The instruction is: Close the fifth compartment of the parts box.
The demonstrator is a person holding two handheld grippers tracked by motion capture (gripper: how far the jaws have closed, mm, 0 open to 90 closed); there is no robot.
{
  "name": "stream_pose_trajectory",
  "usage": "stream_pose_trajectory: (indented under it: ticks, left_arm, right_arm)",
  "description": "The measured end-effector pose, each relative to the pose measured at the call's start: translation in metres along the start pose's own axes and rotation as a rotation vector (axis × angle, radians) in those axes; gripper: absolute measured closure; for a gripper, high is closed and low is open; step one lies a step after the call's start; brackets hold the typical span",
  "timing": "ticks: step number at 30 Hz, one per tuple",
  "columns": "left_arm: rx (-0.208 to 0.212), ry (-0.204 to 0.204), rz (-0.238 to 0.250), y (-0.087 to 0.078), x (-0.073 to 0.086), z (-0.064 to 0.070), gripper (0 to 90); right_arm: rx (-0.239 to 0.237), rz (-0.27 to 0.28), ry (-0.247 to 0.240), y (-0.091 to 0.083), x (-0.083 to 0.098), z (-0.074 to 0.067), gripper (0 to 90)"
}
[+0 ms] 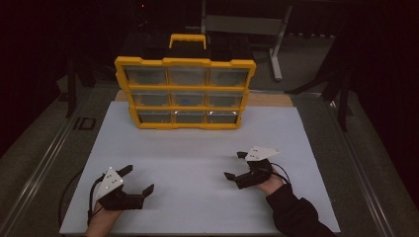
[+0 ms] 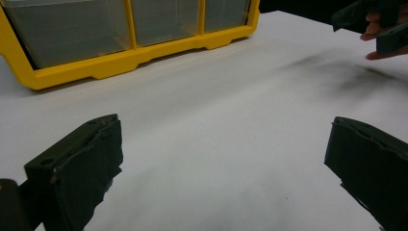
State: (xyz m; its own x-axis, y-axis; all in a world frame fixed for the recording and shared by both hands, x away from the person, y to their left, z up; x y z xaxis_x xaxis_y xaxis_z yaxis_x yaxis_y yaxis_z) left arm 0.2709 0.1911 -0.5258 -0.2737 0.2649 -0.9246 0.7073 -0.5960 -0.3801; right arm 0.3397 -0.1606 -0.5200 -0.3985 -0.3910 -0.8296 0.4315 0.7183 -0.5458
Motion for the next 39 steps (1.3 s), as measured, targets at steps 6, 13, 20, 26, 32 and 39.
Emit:
stream_pose_trajectory:
  ticks: [6, 13, 20, 26, 32, 39]
  left_arm:
    - [0.000, -0.001, 0.001, 0.000, 0.000, 0.000, 0.0]
    - [0.001, 0.000, -0.001, 0.000, 0.000, 0.000, 0.0]
    - [0.002, 0.004, -0.003, 0.000, 0.000, 0.000, 0.0]
    - [0.003, 0.003, -0.001, 0.000, 0.000, 0.000, 0.0]
    - [0.003, 0.003, 0.000, 0.000, 0.000, 0.000, 0.0]
    - [0.003, 0.003, 0.000, 0.000, 0.000, 0.001, 0.0]
  right_arm:
    - [0.011, 0.003, 0.004, -0.010, 0.010, 0.002, 9.5]
    - [0.021, 0.012, 0.022, -0.026, 0.026, 0.003, 9.5]
    - [0.041, 0.030, 0.035, -0.038, 0.036, 0.008, 9.5]
    - [0.059, 0.034, 0.043, -0.047, 0.044, 0.010, 9.5]
    - [0.079, 0.036, 0.050, -0.056, 0.053, 0.011, 9.5]
    - [0.116, 0.044, 0.046, -0.065, 0.065, 0.014, 9.5]
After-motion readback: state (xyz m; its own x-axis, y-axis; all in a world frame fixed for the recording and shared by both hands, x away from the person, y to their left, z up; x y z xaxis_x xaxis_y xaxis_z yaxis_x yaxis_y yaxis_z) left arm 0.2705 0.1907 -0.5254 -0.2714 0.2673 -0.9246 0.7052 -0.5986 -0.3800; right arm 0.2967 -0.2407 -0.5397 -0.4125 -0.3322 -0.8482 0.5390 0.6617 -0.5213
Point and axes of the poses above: each handheld gripper's, and its own axes: y roughly forward along the jaws, x roughly out of its underside, z roughly to its right, the point moved 6 cm from there along y, roughly forward along the jaws, and after that the axes turned 5 degrees about y, right-handed, at the moved point
